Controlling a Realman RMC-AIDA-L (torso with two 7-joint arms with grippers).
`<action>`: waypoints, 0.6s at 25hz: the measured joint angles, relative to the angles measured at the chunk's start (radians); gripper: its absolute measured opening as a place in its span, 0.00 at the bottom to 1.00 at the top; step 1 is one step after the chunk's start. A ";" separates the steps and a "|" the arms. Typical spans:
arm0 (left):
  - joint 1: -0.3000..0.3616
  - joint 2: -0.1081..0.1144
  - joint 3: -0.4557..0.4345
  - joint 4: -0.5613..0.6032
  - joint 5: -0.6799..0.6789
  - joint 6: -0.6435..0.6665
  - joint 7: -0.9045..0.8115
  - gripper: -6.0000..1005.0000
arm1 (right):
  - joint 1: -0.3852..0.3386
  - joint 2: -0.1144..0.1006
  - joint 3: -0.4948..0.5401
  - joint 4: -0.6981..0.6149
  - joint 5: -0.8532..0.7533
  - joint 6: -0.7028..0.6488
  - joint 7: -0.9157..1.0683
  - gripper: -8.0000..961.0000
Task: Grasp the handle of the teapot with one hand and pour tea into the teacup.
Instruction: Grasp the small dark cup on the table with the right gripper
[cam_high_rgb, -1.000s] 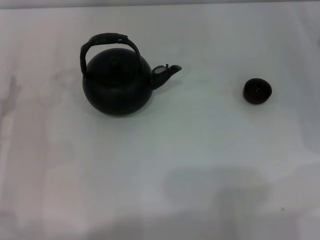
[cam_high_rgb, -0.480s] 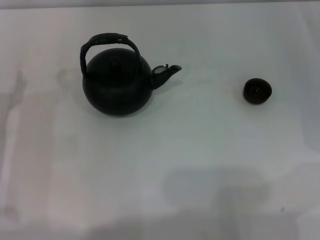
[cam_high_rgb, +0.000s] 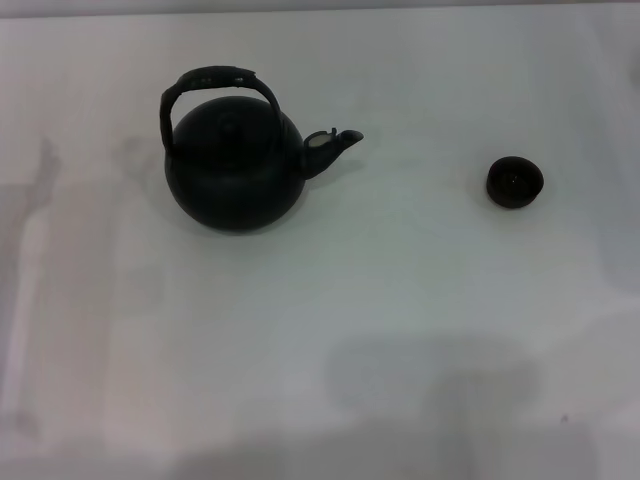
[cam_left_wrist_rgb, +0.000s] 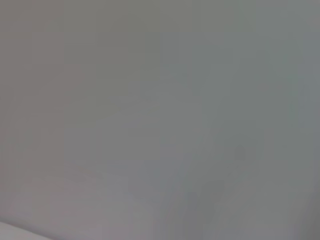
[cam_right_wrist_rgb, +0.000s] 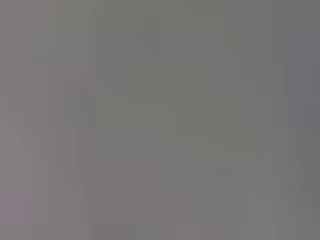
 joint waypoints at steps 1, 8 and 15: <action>0.000 0.000 0.000 0.002 0.000 0.000 0.000 0.88 | 0.000 -0.002 -0.031 -0.022 -0.023 -0.002 0.049 0.87; 0.000 0.000 0.000 0.003 0.000 -0.001 0.000 0.88 | 0.020 -0.042 -0.248 -0.238 -0.294 -0.062 0.451 0.87; 0.006 0.000 0.000 0.003 0.000 -0.001 -0.003 0.88 | 0.125 -0.126 -0.307 -0.376 -0.816 0.005 0.868 0.87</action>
